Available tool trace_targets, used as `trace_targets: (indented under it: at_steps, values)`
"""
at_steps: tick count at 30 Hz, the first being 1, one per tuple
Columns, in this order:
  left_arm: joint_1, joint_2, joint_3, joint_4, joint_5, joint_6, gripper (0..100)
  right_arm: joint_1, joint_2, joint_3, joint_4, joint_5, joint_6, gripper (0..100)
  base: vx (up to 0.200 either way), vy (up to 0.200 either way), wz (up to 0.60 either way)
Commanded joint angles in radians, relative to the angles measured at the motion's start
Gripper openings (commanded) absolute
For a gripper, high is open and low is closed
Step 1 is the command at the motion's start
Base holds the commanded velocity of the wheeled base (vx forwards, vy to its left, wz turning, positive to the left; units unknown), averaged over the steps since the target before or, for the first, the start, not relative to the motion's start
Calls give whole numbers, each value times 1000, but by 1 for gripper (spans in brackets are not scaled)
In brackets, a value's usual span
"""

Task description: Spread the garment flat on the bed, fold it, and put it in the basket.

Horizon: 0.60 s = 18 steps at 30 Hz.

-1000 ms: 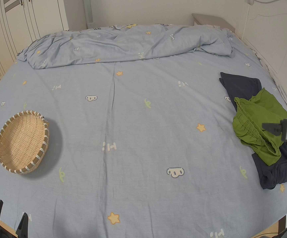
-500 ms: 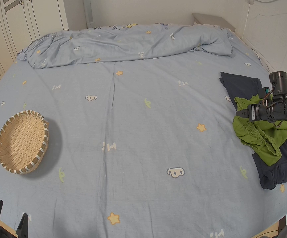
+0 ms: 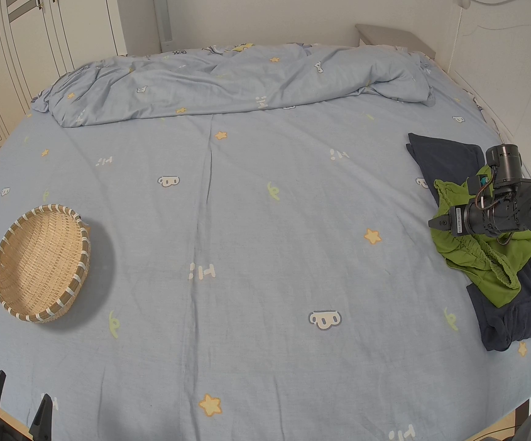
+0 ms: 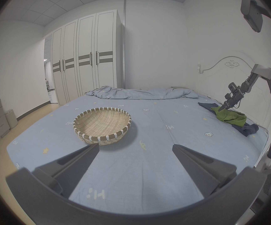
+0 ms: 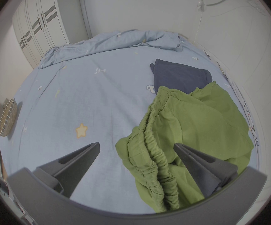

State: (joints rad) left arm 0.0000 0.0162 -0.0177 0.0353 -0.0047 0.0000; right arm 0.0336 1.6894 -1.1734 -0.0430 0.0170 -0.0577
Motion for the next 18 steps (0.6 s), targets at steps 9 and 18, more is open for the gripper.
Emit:
trace_targets:
  at_steps: [9, 18]
  values:
    - [0, -15, 2, 0, 0, 0, 100, 20, 10, -6, -3, 0, 13, 0, 0, 0, 0]
    - [0, -15, 2, 0, 0, 0, 100, 84, 7, -28, 0, 0, 68, 0, 0, 0, 0]
